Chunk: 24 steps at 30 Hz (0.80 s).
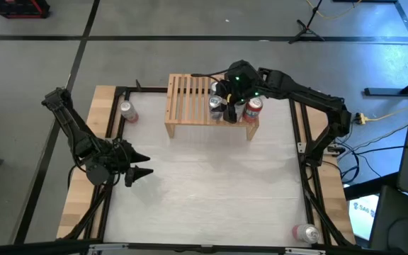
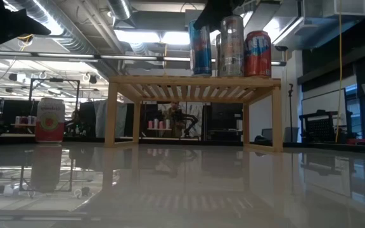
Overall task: Place canned beverage on shelf
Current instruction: Put the blue soda can aligned with the other blue soda can on the shelf
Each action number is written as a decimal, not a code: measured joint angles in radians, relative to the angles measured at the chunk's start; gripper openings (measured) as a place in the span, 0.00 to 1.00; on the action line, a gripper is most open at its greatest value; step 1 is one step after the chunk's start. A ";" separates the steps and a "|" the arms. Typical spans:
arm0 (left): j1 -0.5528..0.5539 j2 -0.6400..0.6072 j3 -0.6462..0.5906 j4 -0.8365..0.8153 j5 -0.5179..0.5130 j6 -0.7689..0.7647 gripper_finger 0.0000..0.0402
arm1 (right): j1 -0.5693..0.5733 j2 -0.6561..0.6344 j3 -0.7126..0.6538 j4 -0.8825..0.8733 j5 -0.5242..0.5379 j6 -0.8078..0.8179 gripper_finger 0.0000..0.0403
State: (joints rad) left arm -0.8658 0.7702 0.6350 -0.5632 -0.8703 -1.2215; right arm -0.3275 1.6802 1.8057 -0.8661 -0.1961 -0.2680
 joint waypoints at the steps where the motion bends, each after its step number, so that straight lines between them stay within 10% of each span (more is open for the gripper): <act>1: 0.000 0.000 0.000 0.000 0.000 0.000 0.81 | 0.000 0.000 0.000 -0.001 0.003 -0.002 0.51; 24: 0.000 0.000 0.000 0.006 0.000 -0.001 0.81 | 0.000 0.000 0.000 -0.021 0.003 -0.003 0.65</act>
State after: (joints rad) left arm -0.8658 0.7700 0.6350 -0.5575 -0.8703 -1.2221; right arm -0.3275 1.6802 1.8061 -0.8871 -0.1928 -0.2707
